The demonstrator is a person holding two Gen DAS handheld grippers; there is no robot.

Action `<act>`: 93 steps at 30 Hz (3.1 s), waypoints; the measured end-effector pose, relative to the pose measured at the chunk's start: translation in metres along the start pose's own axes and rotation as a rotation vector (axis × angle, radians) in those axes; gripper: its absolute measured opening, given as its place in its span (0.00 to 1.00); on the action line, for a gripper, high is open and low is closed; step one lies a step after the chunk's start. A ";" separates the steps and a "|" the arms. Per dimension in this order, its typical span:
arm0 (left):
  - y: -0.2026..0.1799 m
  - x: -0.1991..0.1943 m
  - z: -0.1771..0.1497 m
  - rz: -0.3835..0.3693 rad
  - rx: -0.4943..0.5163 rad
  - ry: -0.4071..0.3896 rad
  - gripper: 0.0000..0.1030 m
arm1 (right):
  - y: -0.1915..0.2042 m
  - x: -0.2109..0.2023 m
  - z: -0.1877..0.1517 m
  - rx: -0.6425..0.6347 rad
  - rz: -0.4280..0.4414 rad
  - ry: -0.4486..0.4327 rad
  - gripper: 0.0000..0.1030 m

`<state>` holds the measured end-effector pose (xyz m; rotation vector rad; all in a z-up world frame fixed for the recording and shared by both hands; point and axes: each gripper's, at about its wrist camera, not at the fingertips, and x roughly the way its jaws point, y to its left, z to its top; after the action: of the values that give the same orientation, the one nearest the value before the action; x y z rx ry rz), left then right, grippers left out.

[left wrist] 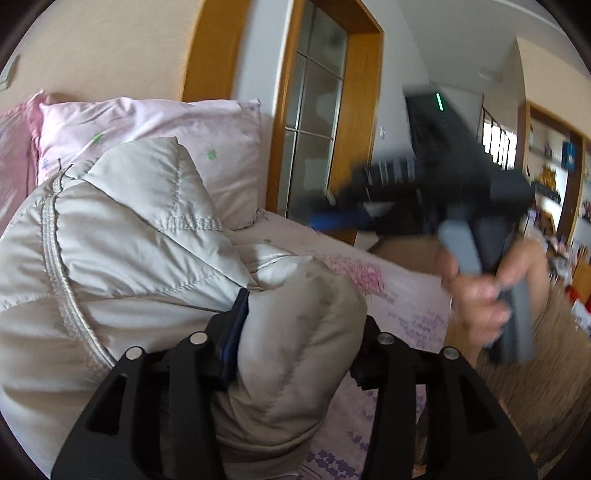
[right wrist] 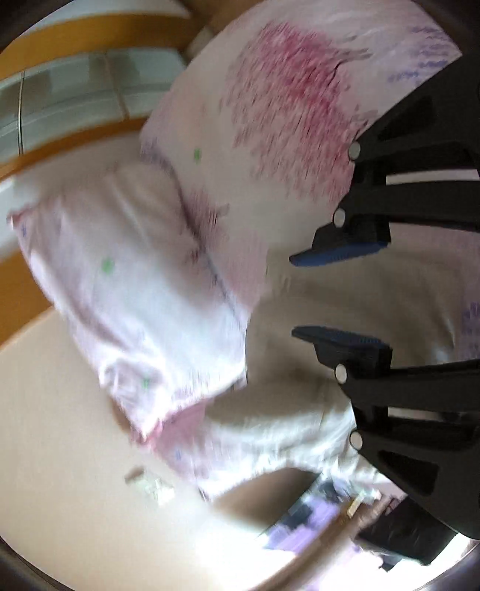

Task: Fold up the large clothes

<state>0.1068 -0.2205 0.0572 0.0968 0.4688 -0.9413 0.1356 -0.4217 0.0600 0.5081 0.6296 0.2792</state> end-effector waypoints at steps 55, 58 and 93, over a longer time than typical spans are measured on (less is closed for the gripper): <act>0.166 -0.078 0.006 0.405 -0.096 0.094 0.73 | 0.001 0.066 -0.002 -0.004 0.081 0.215 0.13; 0.160 -0.071 0.001 0.402 -0.078 0.123 0.74 | -0.004 0.074 -0.001 -0.003 0.064 0.239 0.14; 0.146 -0.022 -0.012 0.416 -0.031 0.231 0.74 | 0.038 0.006 -0.075 -0.244 -0.173 -0.024 0.22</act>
<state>0.2078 -0.1139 0.0386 0.2663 0.6479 -0.5156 0.0901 -0.3601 0.0251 0.2208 0.6022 0.1826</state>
